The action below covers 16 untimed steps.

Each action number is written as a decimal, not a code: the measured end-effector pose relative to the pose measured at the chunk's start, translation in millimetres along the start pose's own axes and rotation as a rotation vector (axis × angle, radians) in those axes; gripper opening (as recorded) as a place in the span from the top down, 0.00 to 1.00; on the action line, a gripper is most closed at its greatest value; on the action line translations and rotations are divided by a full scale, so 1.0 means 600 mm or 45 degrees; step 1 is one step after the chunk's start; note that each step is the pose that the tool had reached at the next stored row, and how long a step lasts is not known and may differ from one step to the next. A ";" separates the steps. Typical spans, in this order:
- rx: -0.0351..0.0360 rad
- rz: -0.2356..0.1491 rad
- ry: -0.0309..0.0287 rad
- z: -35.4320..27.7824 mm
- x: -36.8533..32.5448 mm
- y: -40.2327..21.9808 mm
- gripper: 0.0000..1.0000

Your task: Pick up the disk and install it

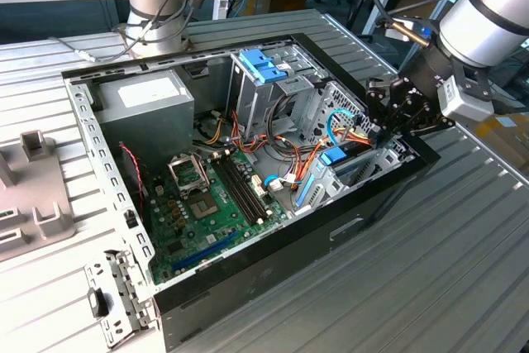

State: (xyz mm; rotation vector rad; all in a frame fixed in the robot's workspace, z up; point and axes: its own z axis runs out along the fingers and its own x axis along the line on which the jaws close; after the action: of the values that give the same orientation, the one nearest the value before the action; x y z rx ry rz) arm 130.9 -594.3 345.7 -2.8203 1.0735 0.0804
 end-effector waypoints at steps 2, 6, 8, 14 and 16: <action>0.0005 0.000 0.0006 0.000 0.000 0.000 0.80; 0.0014 0.000 0.0013 0.000 0.000 0.000 0.80; 0.0014 0.000 0.0012 -0.007 -0.001 -0.001 0.80; 0.0017 0.000 0.0011 -0.021 -0.010 -0.009 0.81; 0.0017 0.000 0.0012 -0.022 -0.014 -0.012 0.81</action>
State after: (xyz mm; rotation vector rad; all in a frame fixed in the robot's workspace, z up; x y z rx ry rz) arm 129.6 -585.7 360.5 -2.8195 1.0731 0.0784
